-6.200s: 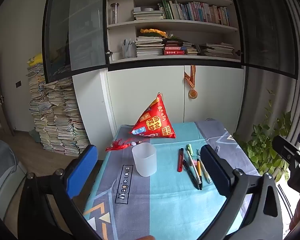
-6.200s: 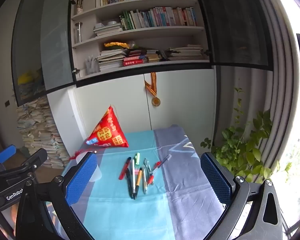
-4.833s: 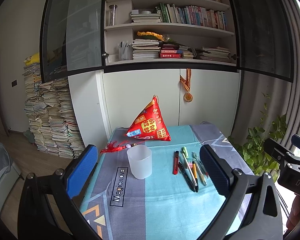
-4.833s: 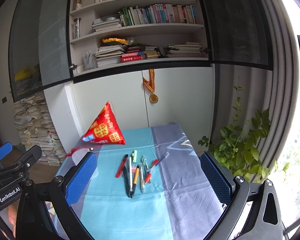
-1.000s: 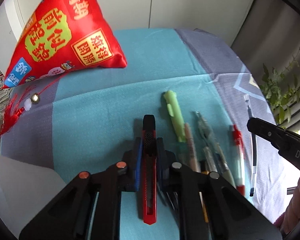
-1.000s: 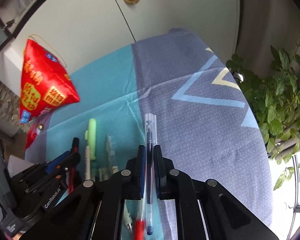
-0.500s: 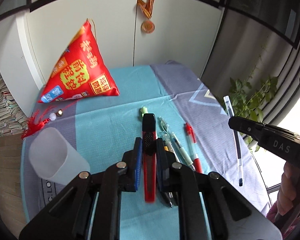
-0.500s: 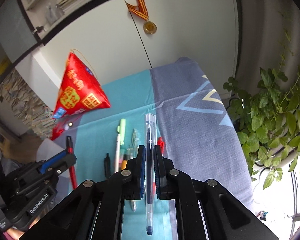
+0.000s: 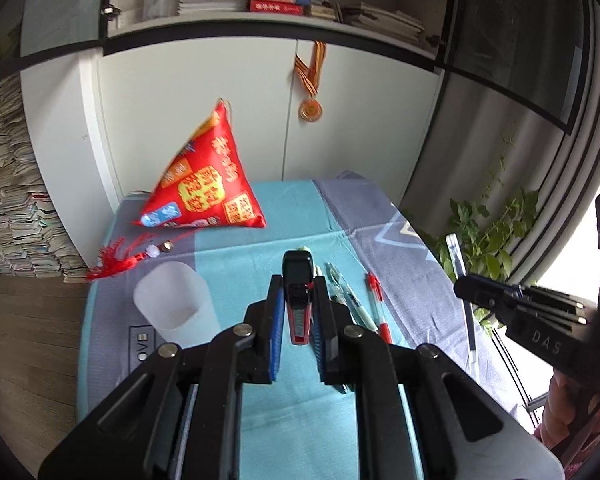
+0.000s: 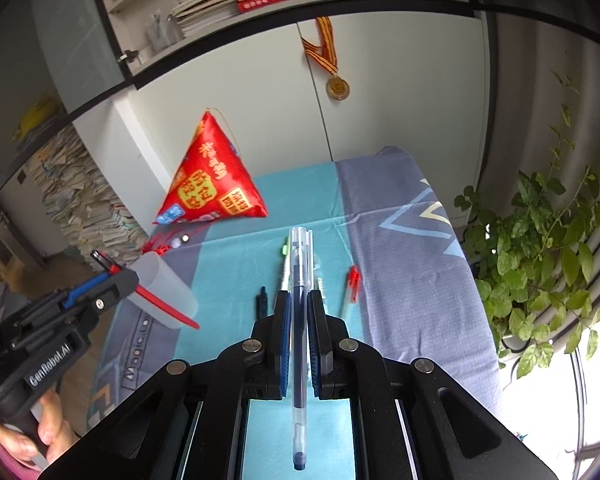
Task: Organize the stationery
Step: 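Grasp the red box cutter with the left tool while the right tool lifts the clear pen, then drop the box cutter into the white cup with the left tool while the right tool carries the pen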
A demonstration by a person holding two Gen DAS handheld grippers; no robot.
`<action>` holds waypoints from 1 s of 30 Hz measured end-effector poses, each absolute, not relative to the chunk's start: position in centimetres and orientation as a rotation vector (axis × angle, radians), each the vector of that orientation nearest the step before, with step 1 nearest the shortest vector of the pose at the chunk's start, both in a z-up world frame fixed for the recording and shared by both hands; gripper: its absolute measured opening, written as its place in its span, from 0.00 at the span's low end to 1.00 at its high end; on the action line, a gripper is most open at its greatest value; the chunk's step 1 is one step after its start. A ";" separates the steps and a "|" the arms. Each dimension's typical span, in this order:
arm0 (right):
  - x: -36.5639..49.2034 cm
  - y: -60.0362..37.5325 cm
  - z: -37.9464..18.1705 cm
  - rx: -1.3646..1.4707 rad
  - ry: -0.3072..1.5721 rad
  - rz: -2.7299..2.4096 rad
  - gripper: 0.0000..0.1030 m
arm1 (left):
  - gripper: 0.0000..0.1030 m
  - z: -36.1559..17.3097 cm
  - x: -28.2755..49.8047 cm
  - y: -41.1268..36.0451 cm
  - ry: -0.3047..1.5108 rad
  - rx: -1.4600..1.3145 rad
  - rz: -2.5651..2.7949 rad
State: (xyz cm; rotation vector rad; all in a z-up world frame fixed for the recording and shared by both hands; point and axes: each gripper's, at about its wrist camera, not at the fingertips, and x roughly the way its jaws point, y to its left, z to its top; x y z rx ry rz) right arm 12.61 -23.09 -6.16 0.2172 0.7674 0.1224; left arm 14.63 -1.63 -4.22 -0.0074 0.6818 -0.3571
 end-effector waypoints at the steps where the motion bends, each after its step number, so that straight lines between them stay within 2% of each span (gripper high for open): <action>1: 12.4 -22.8 -6.0 0.212 0.762 0.127 0.08 | 0.11 -3.9 14.7 -1.2 0.671 -0.012 -0.347; 10: 10.9 -20.5 -5.0 0.174 0.735 0.144 0.08 | 0.11 -2.0 16.1 3.6 0.601 -0.047 -0.224; 30: 11.2 -16.9 -4.2 0.115 0.735 0.148 0.08 | 0.11 -8.1 21.2 7.5 0.762 -0.094 -0.164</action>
